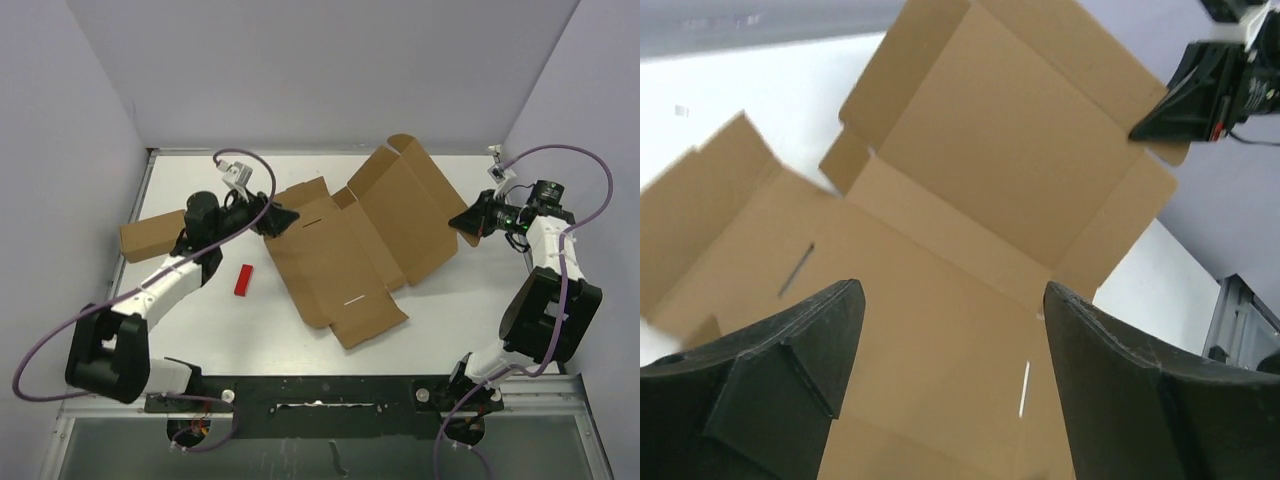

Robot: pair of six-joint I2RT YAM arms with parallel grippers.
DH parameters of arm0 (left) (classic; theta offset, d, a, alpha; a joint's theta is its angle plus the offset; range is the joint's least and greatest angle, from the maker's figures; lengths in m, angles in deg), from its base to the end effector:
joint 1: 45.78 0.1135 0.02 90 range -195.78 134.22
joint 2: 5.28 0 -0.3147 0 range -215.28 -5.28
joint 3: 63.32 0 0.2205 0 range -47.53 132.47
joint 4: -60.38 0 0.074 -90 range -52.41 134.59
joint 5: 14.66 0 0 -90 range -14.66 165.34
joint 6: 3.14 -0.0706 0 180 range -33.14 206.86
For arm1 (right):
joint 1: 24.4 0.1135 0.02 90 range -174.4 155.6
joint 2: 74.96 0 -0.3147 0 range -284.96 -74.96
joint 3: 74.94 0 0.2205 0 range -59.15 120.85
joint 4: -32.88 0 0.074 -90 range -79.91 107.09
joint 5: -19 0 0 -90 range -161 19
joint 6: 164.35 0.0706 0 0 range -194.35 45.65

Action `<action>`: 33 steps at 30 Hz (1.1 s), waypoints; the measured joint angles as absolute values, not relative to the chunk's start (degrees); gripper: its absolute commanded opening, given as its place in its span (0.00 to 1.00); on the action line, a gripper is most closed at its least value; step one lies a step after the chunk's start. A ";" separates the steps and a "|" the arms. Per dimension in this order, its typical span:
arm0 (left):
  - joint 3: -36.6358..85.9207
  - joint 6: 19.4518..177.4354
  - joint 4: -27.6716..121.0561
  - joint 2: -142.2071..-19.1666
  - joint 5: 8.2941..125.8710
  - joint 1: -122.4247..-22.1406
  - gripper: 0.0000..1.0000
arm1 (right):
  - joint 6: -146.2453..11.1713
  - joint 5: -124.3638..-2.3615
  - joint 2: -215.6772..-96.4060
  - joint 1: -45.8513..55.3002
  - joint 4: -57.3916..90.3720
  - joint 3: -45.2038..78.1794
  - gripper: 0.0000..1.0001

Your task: Fold the paper box

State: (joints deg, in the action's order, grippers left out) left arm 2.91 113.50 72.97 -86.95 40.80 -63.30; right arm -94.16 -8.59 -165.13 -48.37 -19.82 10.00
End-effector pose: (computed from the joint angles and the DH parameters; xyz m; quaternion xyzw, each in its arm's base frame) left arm 0.2921 -0.1342 0.3596 0.1490 0.7059 -0.4467 0.5291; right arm 0.2970 -0.0636 0.3177 -0.1132 0.8267 0.3740 0.4049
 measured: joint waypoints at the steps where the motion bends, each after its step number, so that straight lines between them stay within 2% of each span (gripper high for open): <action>1: -0.20 113.63 72.71 -84.48 41.43 -63.30 0.76 | -94.43 -8.68 -165.07 -48.37 -20.13 10.00 0.00; 5: -10.71 114.90 71.00 -76.30 44.16 -63.17 0.87 | -95.04 -8.88 -163.69 -48.37 -21.00 10.00 0.00; 12: -20.52 119.99 70.59 -67.67 46.88 -62.41 0.98 | -95.08 -8.39 -162.07 -48.35 -21.17 10.00 0.00; 21: -29.53 128.77 77.87 -66.71 47.47 -59.72 0.98 | -96.44 -7.45 -162.07 -48.35 -21.35 10.00 0.00; 26: -30.14 130.89 81.28 -67.74 46.92 -58.69 0.94 | -96.96 -7.10 -162.05 -48.35 -21.44 9.95 0.00; 33: -30.14 130.83 80.34 -67.41 45.96 -59.00 0.93 | -97.09 -6.84 -160.15 -48.35 -21.35 9.10 0.00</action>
